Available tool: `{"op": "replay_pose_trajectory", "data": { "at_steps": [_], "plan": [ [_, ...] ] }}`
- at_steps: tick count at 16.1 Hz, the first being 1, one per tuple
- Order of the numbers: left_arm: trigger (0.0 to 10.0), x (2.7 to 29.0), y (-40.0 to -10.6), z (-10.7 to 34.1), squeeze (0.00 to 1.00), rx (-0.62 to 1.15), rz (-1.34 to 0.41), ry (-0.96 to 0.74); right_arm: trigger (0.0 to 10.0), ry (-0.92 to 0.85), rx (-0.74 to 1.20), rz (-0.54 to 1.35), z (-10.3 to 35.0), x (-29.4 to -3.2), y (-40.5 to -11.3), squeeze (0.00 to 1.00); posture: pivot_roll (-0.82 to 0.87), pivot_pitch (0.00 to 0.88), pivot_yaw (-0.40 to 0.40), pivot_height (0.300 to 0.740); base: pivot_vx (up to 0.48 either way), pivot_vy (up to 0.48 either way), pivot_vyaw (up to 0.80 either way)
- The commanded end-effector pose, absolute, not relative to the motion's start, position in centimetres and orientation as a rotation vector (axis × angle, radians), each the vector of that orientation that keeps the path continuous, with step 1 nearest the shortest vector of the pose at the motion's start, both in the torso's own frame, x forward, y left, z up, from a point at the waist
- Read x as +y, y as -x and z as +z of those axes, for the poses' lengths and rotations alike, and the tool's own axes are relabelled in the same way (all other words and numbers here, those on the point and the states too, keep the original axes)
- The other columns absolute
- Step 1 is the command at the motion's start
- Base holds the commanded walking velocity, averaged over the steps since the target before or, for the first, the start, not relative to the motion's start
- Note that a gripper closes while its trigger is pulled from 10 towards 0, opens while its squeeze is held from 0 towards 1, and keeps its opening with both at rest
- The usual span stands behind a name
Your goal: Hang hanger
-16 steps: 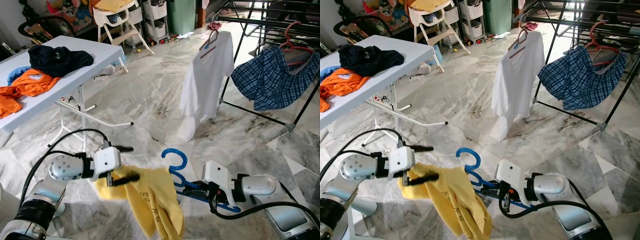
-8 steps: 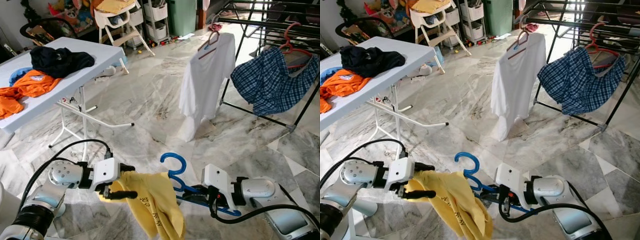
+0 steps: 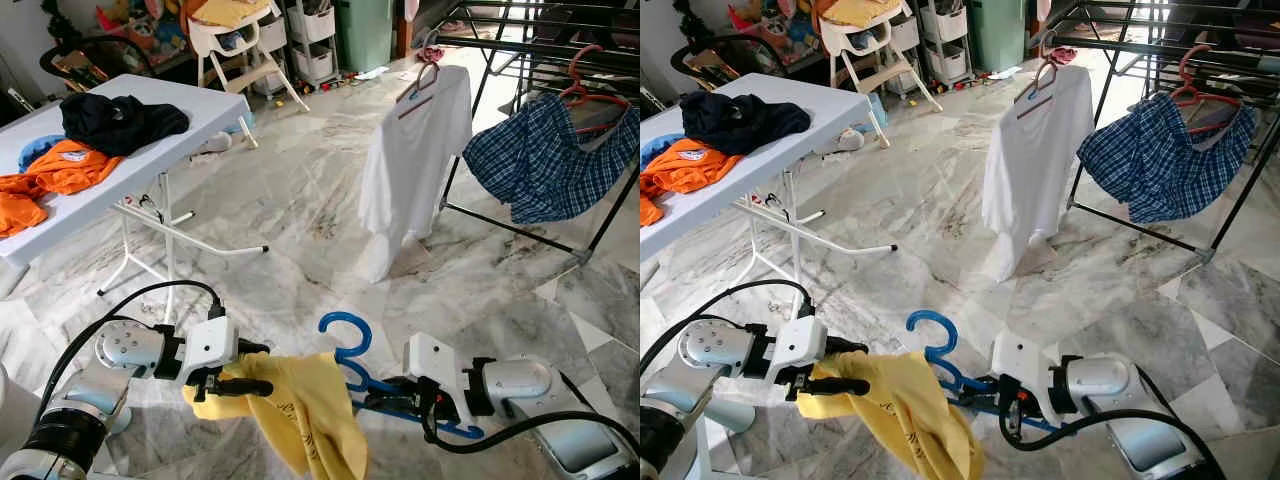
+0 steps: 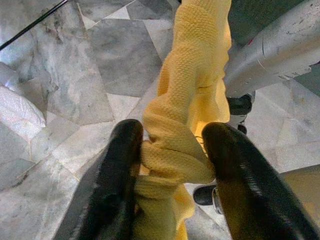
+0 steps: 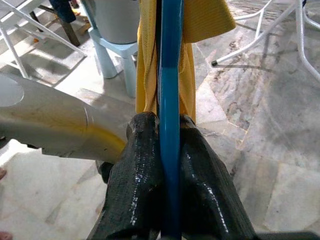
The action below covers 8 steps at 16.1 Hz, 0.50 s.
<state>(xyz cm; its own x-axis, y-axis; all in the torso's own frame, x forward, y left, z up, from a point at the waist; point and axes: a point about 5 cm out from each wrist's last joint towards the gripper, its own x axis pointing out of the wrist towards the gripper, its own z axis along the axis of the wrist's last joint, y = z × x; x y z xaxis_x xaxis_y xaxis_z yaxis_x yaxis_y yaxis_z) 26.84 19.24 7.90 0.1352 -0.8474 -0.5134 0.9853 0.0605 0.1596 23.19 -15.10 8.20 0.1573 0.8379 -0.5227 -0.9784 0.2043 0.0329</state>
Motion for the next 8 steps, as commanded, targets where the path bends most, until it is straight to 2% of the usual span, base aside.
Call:
{"op": "replay_pose_trajectory", "data": {
  "at_steps": [1, 8],
  "plan": [
    [0.0, 19.66, -26.73, 7.76, 0.0, 0.343, -1.42, -0.535, 10.0, 0.344, 0.41, 1.408, 9.49, -13.95, -23.03, 0.0, -0.14, 0.015, 0.181, 0.74, 0.0, 0.0, 0.0],
    [0.0, 19.24, -26.12, 6.89, 0.0, 0.383, -1.468, -0.51, 10.0, 0.349, 0.411, 1.436, 9.85, -14.24, -22.78, 0.0, -0.15, 0.014, 0.183, 0.74, 0.0, 0.0, 0.0]
  ]
}}
